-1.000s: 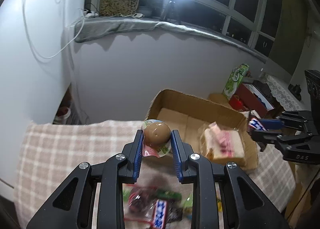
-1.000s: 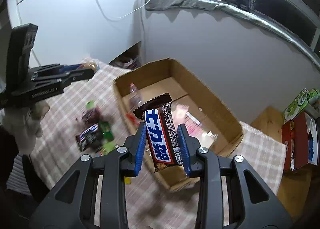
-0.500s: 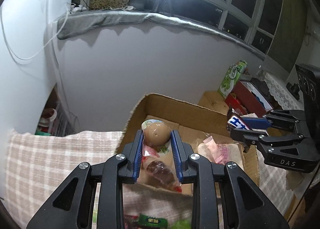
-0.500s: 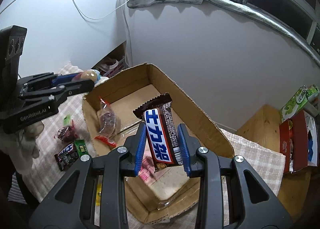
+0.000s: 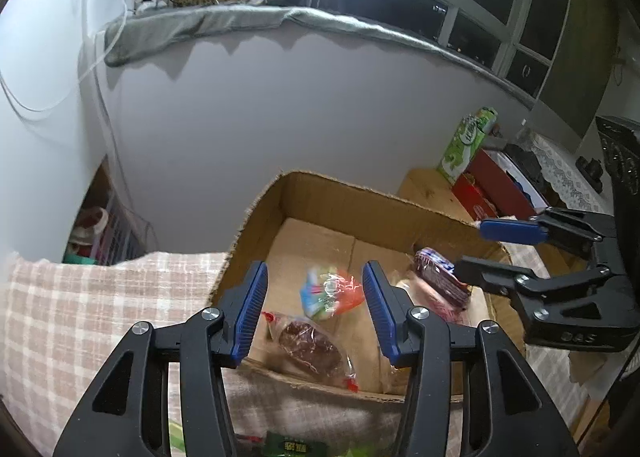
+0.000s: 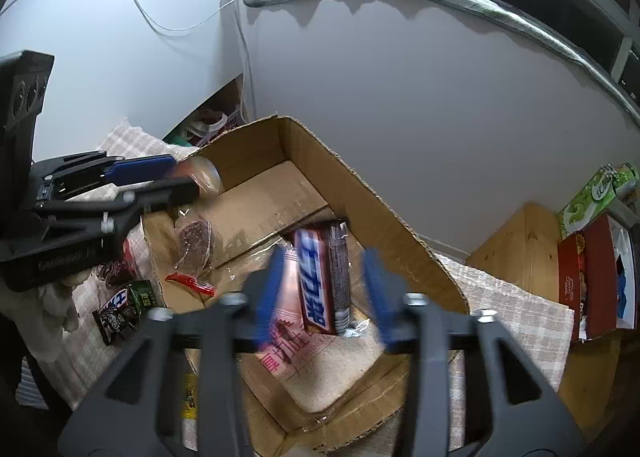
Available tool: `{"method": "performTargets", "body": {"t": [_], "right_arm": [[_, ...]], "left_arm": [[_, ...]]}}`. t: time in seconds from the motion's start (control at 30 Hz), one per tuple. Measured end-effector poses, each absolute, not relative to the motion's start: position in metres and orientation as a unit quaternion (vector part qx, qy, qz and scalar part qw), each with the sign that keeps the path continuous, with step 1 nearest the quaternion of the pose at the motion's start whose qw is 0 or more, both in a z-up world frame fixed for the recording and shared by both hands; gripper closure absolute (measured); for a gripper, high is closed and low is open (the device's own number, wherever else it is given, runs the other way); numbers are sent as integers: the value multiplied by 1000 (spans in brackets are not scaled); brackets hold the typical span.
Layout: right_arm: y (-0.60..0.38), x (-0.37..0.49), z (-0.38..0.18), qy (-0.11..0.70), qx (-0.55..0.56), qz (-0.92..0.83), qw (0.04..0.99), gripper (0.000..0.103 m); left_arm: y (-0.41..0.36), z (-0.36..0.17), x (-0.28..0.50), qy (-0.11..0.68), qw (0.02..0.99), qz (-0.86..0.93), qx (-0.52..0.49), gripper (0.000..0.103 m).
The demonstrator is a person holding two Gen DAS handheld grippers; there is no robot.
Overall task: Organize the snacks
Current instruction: 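Carry the chocolate bar and egg into the box and open both tools, then grasp the red-wrapped candy bag with the left tool while the right tool grasps the green-cap candy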
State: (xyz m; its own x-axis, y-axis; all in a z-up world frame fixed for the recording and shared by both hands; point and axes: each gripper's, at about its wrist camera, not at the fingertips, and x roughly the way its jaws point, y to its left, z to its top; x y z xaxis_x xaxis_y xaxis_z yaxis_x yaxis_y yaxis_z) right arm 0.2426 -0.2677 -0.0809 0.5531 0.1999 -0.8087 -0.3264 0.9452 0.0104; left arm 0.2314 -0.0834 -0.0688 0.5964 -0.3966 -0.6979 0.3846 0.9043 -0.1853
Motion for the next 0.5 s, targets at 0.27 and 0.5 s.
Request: {"method": "performTargets", "body": {"t": [0.27, 0.5], "right_arm": [[-266, 230, -70, 436, -75, 152, 884, 44], [-262, 210, -58, 427, -80, 155, 887, 44]], "left_arm": [[-73, -57, 221, 380, 900, -215, -13, 55], [-51, -38, 199, 360, 909, -211, -14, 55]]}}
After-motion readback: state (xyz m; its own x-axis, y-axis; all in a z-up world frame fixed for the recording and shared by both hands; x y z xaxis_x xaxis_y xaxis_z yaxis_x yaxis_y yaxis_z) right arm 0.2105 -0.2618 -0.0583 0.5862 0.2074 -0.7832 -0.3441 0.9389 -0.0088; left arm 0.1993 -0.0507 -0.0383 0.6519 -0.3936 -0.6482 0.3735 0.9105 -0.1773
